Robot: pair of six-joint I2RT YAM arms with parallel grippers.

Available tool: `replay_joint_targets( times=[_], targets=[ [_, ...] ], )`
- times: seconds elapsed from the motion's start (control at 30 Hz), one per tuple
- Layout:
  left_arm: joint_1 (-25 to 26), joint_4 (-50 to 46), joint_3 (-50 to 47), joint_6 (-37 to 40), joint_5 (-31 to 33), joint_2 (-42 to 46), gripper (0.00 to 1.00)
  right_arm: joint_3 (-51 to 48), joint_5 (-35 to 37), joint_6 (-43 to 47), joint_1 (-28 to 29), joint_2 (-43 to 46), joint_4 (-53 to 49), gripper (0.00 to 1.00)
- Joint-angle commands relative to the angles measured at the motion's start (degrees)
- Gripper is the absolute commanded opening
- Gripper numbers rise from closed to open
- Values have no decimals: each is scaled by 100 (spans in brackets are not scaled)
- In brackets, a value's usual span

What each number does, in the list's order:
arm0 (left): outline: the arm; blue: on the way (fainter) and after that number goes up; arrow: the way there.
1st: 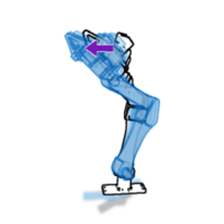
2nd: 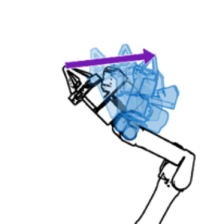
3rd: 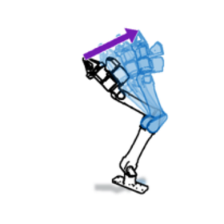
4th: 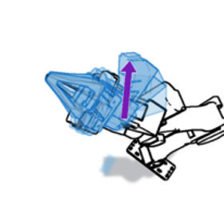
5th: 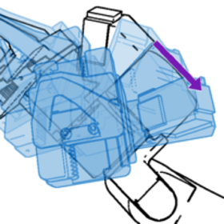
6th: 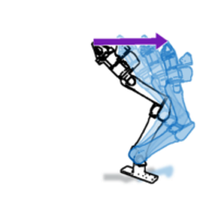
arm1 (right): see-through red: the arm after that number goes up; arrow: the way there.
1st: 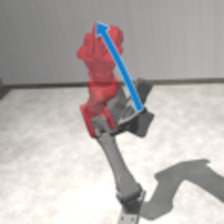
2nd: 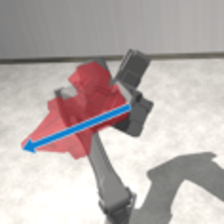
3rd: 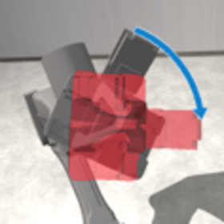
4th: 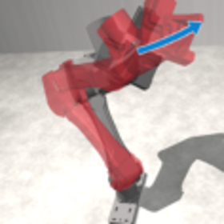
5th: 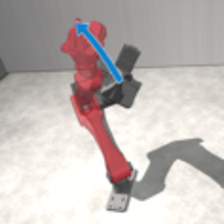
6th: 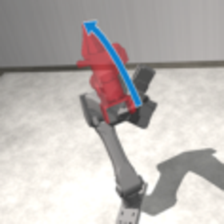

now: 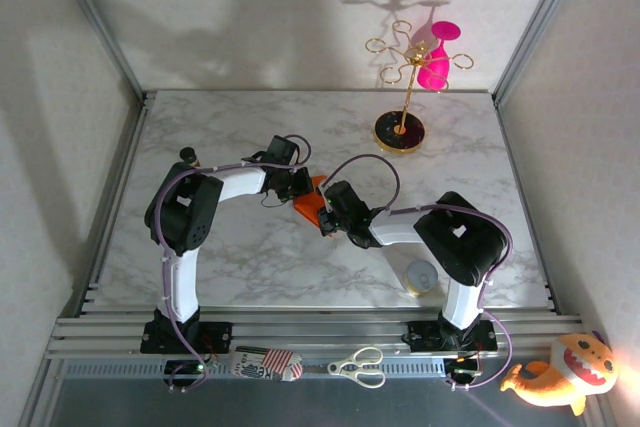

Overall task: Fold a paper plane with a square sheet of paper (pick it up from the middle)
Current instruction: Third fold the triangle at the center of the table.

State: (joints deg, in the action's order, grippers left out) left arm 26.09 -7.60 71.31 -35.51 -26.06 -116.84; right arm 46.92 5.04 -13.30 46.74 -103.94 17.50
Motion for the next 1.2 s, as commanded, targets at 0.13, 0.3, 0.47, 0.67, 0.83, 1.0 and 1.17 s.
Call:
replay_joint_targets(
  times=[0.13, 0.3, 0.47, 0.67, 0.83, 1.0, 1.17],
  targets=[
    [116, -491, -56, 123, 216, -360, 9, 140, 226, -39, -36, -54, -195, 0],
    [116, -489, -38, 116, 225, -360, 9, 184, 70, -63, -38, 39, -399, 0],
    [116, -493, -51, 114, 228, -360, 9, 282, 12, -118, -34, 68, -608, 0],
    [116, -490, -56, 114, 233, -350, 9, 453, 41, -194, -42, -10, -856, 0],
    [116, -495, -64, 119, 233, -349, 9, 544, 69, -238, -51, -56, -994, 0],
    [116, -477, -80, 114, 224, -353, 9, 562, 85, -273, -60, -76, -1035, 0],
    [116, -479, -66, 114, 225, -343, 9, 590, 89, -271, -69, -134, -1055, 0]
  ],
)
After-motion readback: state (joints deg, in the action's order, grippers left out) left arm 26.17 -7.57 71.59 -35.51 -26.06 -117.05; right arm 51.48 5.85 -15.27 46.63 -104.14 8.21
